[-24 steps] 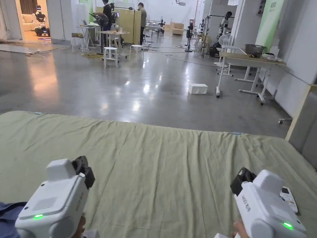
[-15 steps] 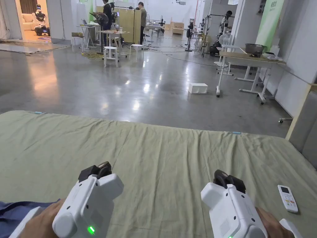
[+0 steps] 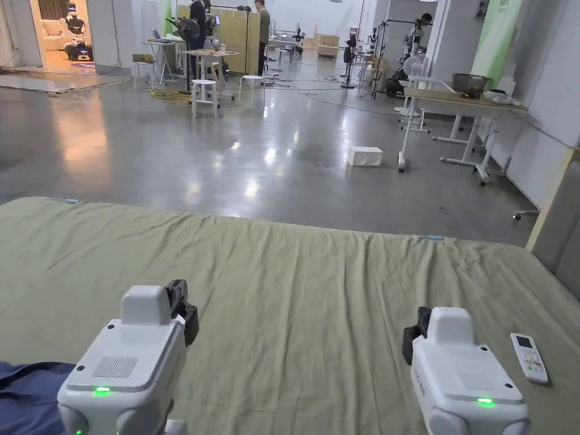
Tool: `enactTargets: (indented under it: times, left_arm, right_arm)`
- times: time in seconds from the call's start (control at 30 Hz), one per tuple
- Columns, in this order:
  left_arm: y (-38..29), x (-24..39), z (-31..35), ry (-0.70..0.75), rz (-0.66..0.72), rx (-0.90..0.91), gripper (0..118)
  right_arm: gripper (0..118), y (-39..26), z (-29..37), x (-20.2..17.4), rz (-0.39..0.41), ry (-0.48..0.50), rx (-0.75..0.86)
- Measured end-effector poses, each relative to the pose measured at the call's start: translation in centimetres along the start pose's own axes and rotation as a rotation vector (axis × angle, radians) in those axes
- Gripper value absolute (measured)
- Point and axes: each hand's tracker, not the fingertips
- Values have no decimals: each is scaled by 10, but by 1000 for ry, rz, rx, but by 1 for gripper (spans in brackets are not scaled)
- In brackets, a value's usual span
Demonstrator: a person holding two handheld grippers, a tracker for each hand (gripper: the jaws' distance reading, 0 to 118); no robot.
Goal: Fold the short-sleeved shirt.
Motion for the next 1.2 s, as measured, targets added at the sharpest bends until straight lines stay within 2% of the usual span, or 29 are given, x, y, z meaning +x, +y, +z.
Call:
enactTargets:
  times: [0.07, 0.2, 0.33, 0.57, 0.8, 0.97, 1.1, 1.17, 1.2]
  left_arm:
    - [2, -1, 0, 27, 47, 1, 3]
    - [4, -1, 1, 22, 56, -10, 3]
    - [10, -4, 2, 1, -35, -17, 3]
    - [13, -32, 11, 22, -49, -148, 3]
    - [7, -122, 21, 131, 30, -383, 3]
    - [-12, -193, 32, 197, -26, -563, 3]
    - [-38, -252, 38, 252, 17, -708, 4]
    - [-53, -274, 38, 308, 3, -787, 13]
    - [-61, -283, 38, 324, 4, -819, 21]
  right_arm:
    - [0, 1, 2, 3, -63, -50, 37]
    - [0, 2, 6, 1, -59, -61, 56]
    - [0, 5, 10, -7, 5, -50, 68]
    - [0, 7, 11, -28, 78, -14, 64]
    - [0, -4, 5, -60, 111, 58, 35]
    - [0, -16, -1, -81, 127, 82, 8]
    - [0, -24, -7, -90, 130, 102, -17]
    - [0, -28, -9, -94, 141, 108, -27]
    - [0, -29, -9, -95, 144, 110, -32]
